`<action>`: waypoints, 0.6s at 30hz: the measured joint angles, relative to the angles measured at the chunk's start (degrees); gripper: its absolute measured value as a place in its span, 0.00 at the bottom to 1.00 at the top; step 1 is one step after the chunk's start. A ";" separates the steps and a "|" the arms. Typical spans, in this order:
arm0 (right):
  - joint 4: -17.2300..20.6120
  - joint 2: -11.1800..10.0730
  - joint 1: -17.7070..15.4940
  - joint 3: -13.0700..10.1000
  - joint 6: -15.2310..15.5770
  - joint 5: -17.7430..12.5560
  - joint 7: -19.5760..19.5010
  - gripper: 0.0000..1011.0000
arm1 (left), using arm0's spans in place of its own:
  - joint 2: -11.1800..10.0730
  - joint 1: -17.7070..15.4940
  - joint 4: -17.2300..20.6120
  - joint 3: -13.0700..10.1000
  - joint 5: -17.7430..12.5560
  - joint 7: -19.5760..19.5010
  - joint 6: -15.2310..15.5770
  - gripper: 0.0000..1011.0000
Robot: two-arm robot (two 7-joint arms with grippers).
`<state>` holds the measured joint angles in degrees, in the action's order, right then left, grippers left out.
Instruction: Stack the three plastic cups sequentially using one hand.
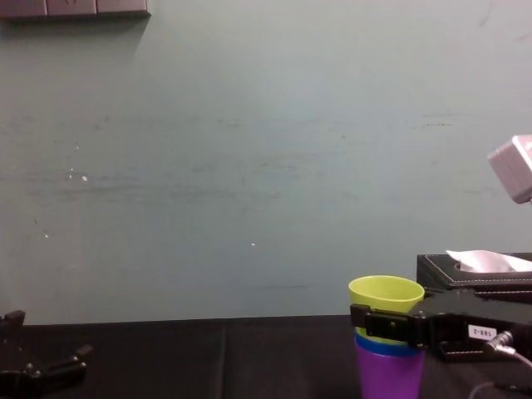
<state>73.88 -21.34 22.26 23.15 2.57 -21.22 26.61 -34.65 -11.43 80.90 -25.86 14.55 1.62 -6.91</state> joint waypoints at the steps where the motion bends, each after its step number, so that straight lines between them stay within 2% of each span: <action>1: 0.02 -0.01 -0.11 -0.05 -0.01 0.05 -0.06 0.73 | 0.00 0.00 0.00 0.00 0.00 0.00 0.00 1.00; 18: -0.36 -0.01 -0.64 -0.55 -0.34 0.33 -0.05 0.73 | 0.00 0.00 0.00 0.00 0.00 0.00 0.00 1.00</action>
<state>73.52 -21.35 21.62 22.60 2.24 -20.89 26.56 -34.65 -11.43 80.90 -25.86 14.54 1.62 -6.91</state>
